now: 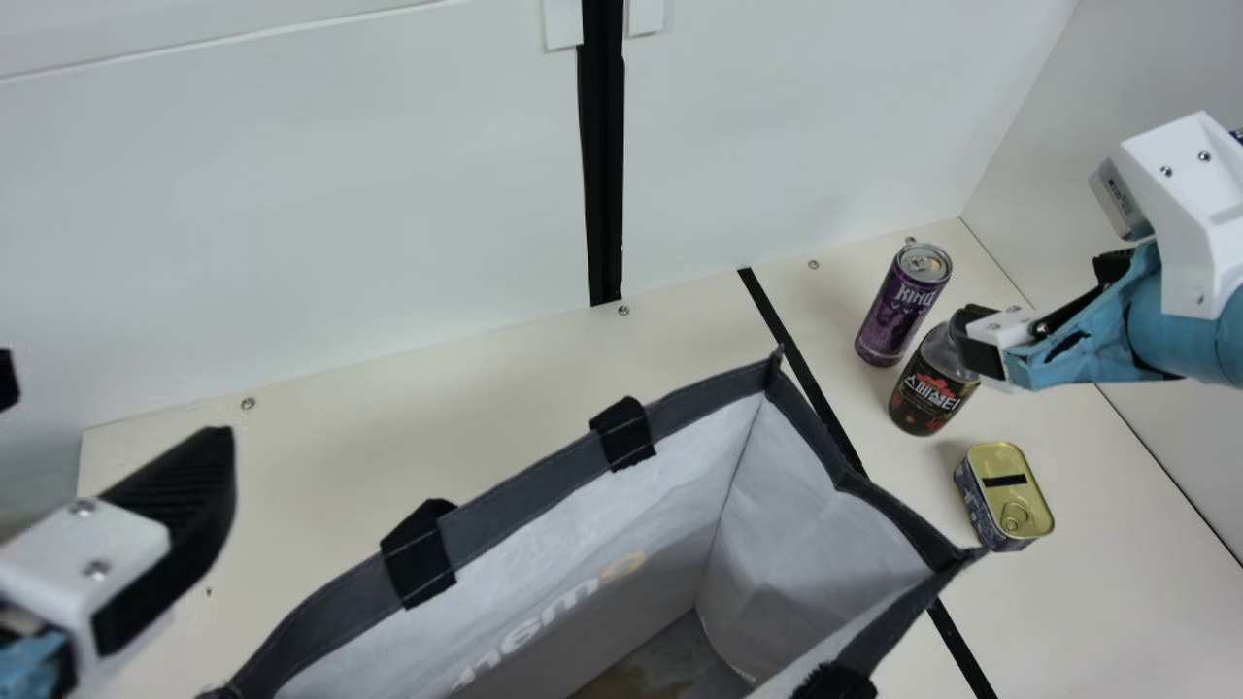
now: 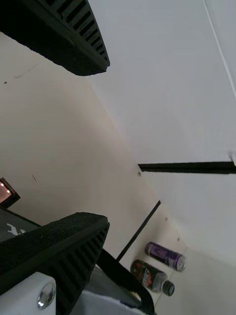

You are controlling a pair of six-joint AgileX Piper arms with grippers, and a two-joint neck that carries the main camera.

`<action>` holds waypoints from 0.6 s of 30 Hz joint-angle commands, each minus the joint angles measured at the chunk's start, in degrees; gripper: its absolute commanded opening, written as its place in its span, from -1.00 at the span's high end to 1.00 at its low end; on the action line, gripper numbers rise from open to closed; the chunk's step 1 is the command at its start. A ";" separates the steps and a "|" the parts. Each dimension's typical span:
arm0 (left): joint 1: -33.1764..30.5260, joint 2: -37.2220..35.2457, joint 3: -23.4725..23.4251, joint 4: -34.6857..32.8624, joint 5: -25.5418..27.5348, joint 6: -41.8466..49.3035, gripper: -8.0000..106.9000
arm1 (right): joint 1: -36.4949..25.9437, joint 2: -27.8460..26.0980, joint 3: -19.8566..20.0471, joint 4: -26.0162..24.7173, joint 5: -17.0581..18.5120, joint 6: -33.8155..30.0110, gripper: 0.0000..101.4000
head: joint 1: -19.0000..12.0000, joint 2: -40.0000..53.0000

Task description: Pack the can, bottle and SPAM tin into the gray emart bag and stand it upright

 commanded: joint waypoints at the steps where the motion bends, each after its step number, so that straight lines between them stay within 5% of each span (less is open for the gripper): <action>1: -1.91 0.29 -0.20 0.07 0.00 0.32 -0.71 | 0.00 0.00 0.00 0.00 0.00 0.00 -0.87 | -1.30 -0.14; 18: -13.13 2.58 -1.22 -0.38 0.00 1.09 -0.71 | 0.00 0.00 0.00 0.00 0.00 0.00 -0.87 | -1.30 -0.14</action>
